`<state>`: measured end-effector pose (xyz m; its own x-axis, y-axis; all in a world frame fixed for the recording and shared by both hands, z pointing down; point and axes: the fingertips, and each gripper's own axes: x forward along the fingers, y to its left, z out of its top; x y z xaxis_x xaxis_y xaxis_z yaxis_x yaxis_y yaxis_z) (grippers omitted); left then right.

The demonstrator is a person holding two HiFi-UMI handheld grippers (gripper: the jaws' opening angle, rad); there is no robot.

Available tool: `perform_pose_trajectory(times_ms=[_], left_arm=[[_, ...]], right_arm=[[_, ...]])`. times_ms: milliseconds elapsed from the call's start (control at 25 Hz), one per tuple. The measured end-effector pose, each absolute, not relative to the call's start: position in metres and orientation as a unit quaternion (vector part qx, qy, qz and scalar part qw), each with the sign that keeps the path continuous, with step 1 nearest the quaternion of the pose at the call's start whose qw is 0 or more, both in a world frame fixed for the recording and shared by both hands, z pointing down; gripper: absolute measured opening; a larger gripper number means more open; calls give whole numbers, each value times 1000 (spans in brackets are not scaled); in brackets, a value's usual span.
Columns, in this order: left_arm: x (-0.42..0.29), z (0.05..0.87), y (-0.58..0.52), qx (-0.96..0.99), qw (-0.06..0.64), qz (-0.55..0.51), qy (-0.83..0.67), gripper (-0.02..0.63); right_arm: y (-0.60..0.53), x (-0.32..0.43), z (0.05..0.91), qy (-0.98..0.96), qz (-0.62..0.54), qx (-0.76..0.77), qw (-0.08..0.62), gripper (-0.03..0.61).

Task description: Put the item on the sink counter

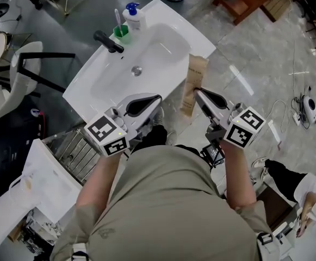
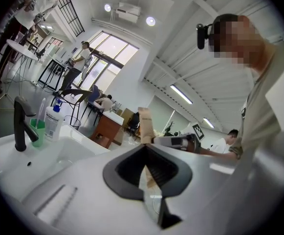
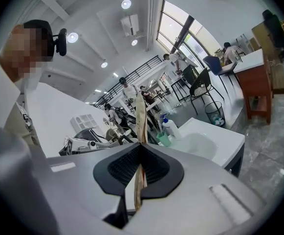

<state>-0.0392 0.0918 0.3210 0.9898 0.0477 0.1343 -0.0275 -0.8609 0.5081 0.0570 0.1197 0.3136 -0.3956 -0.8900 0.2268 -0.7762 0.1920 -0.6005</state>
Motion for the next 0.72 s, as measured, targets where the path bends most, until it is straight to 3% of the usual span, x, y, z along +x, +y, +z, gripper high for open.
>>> perform_pose_trajectory(times_ms=[720], left_arm=[[-49, 339, 49, 955, 287, 73, 12, 5]], right_arm=[[37, 44, 326, 766, -344, -540, 61, 14]])
